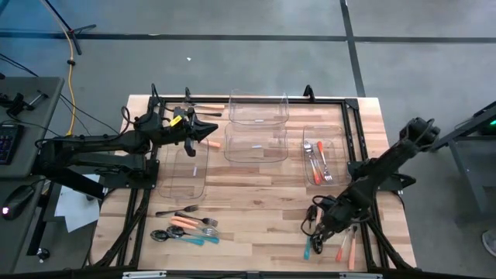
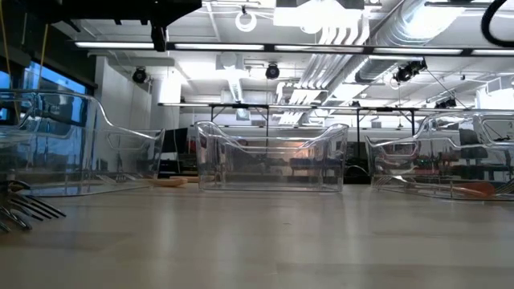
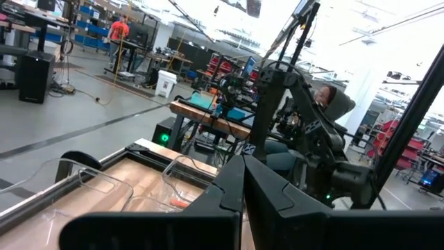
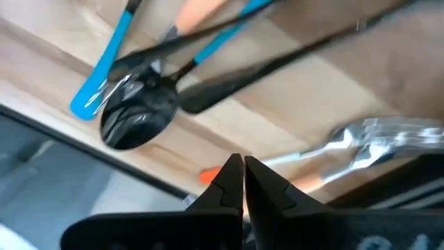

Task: Sort silverware by color (type)
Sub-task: Put the orange fork into the bottom right transparent bin

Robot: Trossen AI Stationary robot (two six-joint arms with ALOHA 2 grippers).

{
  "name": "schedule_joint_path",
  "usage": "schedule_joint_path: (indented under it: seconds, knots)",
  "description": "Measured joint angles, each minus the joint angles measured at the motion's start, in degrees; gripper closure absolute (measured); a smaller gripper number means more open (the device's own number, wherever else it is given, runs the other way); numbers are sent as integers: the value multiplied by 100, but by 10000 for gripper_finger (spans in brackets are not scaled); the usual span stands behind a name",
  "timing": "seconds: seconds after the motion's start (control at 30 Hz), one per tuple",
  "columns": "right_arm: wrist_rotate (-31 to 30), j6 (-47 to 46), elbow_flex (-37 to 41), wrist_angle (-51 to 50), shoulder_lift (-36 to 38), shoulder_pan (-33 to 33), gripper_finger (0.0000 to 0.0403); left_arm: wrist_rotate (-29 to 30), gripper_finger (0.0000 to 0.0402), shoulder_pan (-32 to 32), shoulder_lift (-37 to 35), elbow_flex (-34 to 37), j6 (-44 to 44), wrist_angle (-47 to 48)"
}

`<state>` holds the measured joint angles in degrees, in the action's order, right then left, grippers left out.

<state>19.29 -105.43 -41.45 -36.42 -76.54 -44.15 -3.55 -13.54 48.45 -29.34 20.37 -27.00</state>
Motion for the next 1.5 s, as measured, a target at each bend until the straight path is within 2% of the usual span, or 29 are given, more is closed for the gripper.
schedule_joint_path:
  seconds: [0.27,0.37,0.53,0.73,1.1,1.37,1.5]
  knots:
    - [2,-1059,135,416,-71,-449,390,0,401,0,0,0,-3,0]
    - [15,-1539,268,492,-71,-608,360,0,401,0,0,0,-4,0]
    - [31,-2080,416,497,-80,-766,288,-1,401,0,0,0,-1,0]
    - [130,-2227,708,1073,-96,-768,230,-2,401,0,0,0,-1,1]
    - [83,-2302,763,772,-181,-770,226,-4,401,0,0,0,-1,4]
    - [206,-1144,756,951,-566,-761,226,-4,401,0,0,0,1,9]
    - [326,-999,745,1007,-629,-761,226,-4,401,0,0,0,1,7]
